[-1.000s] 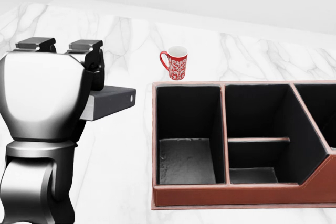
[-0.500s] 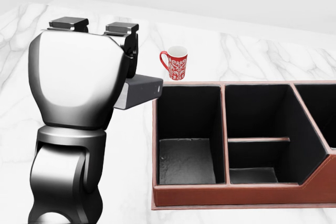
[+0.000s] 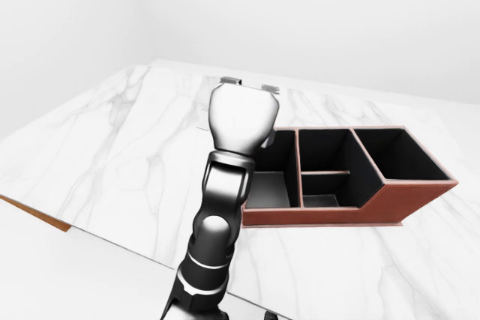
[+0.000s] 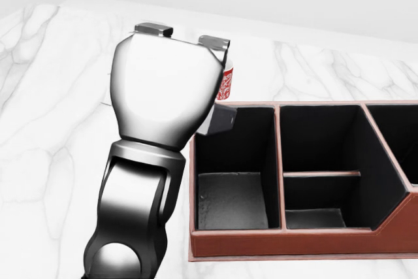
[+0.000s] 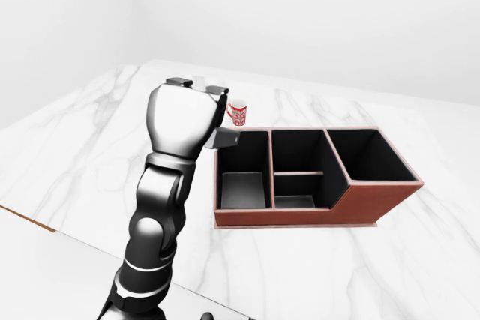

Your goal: Pick up the book and place it in the left compartment of the caddy.

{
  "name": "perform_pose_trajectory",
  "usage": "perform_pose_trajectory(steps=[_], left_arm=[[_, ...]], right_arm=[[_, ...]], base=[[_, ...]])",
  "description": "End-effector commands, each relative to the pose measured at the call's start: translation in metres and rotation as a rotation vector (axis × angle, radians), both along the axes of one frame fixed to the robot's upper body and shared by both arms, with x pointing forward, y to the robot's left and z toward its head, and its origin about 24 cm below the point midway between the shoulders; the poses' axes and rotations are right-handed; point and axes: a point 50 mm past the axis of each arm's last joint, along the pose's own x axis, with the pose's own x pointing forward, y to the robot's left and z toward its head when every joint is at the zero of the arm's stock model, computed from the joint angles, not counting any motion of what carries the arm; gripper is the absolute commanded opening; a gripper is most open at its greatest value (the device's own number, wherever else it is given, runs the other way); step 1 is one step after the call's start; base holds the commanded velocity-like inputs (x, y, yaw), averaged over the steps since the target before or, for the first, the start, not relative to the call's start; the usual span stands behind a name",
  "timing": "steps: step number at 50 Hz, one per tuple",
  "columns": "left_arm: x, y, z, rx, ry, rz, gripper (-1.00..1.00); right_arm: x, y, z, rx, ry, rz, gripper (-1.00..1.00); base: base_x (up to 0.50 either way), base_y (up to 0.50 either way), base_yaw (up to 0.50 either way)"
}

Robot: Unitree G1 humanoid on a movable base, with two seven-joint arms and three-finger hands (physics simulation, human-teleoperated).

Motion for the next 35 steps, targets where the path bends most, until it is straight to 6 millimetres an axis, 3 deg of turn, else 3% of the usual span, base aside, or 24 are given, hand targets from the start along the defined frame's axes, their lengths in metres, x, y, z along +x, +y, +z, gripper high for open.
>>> perform_pose_trajectory(steps=[1, 16, 25, 35], left_arm=[[0.013, -0.021, -0.002, 0.063, 0.021, -0.04, -1.0], [0.025, -0.029, -0.002, 0.088, 0.062, -0.062, -1.0], [0.034, -0.036, -0.012, 0.137, 0.124, -0.062, -1.0], [0.037, -0.052, -0.014, 0.167, 0.176, -0.081, -1.0]], right_arm=[[-0.001, 0.0, 0.0, -0.001, -0.003, -0.002, 1.0], [0.002, 0.0, -0.004, 0.008, 0.011, 0.007, 1.0], [0.003, -0.001, -0.004, 0.011, 0.011, 0.007, 1.0], [0.003, -0.001, -0.004, 0.011, 0.009, 0.007, 1.0]], base=[[0.0, 0.0, 0.0], [0.0, 0.0, 0.0], [0.0, 0.0, 0.0], [0.0, 0.0, 0.0]])
